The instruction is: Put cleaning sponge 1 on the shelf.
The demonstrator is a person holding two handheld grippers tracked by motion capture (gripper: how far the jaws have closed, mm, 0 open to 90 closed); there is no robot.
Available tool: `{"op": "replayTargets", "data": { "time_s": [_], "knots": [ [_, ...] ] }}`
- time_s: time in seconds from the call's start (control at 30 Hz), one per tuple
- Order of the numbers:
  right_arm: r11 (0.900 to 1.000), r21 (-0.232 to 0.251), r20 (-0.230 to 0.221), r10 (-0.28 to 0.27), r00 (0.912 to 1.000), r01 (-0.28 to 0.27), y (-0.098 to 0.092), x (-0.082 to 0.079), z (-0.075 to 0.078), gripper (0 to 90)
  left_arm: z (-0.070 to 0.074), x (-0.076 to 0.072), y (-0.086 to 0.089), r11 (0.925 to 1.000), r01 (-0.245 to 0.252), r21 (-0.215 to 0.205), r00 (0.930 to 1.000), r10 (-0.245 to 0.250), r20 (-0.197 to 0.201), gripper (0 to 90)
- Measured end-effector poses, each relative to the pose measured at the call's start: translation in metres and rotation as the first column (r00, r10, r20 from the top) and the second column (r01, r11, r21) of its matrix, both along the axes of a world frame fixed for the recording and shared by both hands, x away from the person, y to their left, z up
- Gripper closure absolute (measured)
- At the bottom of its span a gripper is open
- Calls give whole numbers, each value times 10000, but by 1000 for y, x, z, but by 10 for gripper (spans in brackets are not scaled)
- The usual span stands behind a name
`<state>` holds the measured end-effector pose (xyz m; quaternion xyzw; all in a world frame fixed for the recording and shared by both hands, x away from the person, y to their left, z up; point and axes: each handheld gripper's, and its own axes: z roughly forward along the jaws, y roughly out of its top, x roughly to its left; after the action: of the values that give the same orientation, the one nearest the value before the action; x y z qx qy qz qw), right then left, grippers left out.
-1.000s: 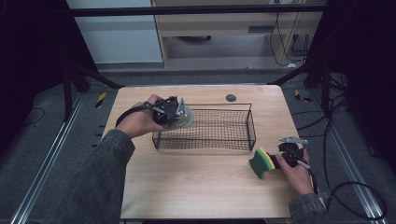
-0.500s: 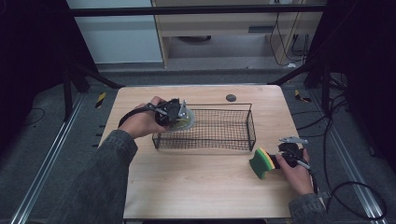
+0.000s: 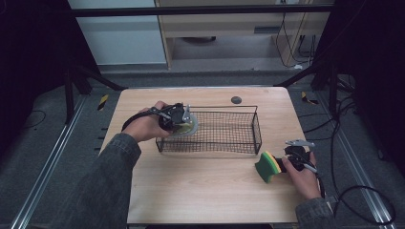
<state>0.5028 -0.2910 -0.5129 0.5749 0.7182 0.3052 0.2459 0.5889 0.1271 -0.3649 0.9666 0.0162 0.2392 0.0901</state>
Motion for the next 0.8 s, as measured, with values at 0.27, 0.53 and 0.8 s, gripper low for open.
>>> {"op": "replayTargets", "data": {
  "time_s": [0.27, 0.53, 0.8],
  "knots": [
    [10000, 5, 0, -2, 10000, 2, 0, 0, 0, 4, -8, 3, 4, 9998, -201, 20, 9995, 201, -253, 702],
    [10000, 28, -2, -18, 10000, 18, 0, 0, 0, 6, -15, 7, 5, 9995, -325, -63, 9983, 322, -480, 702],
    [10000, 31, -5, -20, 10000, 20, 0, 0, 0, 6, -22, 12, 8, 9987, -517, 2, 9961, 516, -719, 701]
  ]
}}
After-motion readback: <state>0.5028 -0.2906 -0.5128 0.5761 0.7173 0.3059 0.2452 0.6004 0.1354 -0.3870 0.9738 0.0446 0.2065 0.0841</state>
